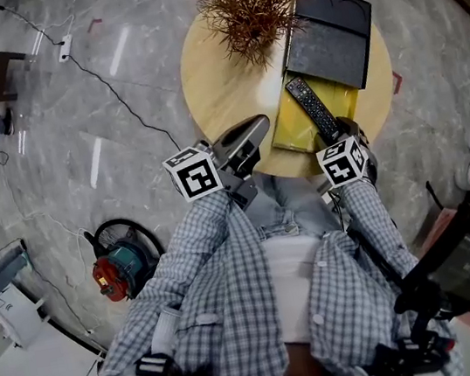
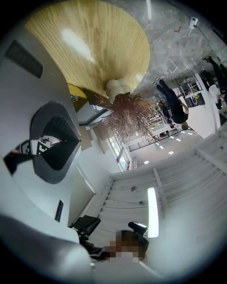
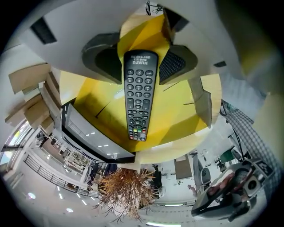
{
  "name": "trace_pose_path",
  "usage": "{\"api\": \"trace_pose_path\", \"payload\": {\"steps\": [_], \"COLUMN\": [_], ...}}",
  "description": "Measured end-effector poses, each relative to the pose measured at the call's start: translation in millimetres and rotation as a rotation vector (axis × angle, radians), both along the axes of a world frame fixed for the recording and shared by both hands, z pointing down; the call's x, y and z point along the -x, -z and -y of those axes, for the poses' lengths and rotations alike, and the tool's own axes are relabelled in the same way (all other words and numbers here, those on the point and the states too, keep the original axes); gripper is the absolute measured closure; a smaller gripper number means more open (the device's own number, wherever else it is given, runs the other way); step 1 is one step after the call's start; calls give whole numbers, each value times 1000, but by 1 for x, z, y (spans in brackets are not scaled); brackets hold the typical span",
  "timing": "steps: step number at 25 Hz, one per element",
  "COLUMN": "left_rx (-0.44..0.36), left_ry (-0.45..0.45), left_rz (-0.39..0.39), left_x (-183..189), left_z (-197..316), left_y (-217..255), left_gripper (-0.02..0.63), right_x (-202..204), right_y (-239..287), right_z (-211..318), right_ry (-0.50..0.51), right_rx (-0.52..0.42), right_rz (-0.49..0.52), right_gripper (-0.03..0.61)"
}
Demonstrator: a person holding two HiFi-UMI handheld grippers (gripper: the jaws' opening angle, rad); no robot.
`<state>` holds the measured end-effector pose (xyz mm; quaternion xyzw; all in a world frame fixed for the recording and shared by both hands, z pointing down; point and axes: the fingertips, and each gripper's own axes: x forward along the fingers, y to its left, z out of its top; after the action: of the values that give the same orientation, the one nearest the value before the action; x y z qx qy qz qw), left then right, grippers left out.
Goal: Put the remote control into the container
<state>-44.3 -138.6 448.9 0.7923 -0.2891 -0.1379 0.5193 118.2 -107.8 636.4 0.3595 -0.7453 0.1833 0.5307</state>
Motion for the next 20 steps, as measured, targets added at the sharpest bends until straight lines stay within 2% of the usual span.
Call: {"api": "trace_pose_path", "payload": {"steps": [7,11,15,20], "left_rx": [-14,-12,-22,-46], "left_ry": [-19,-24,-21,-28], "left_rz": [8,26,48,75], "left_x": [-2,-1,0,-2], "left_z": [1,-2,0,2], "left_y": [1,3,1,3], "left_gripper": [606,606,606,606], "right_x": [-2,-2,8,14], "right_y": [8,29,60,101], "right_z": [5,14,26,42], "right_ry": [-20,-43,-68,-150], "right_rx": [-20,-91,-169,-289], "right_rz": [31,50,144,264], "right_gripper": [327,327,332,563]}}
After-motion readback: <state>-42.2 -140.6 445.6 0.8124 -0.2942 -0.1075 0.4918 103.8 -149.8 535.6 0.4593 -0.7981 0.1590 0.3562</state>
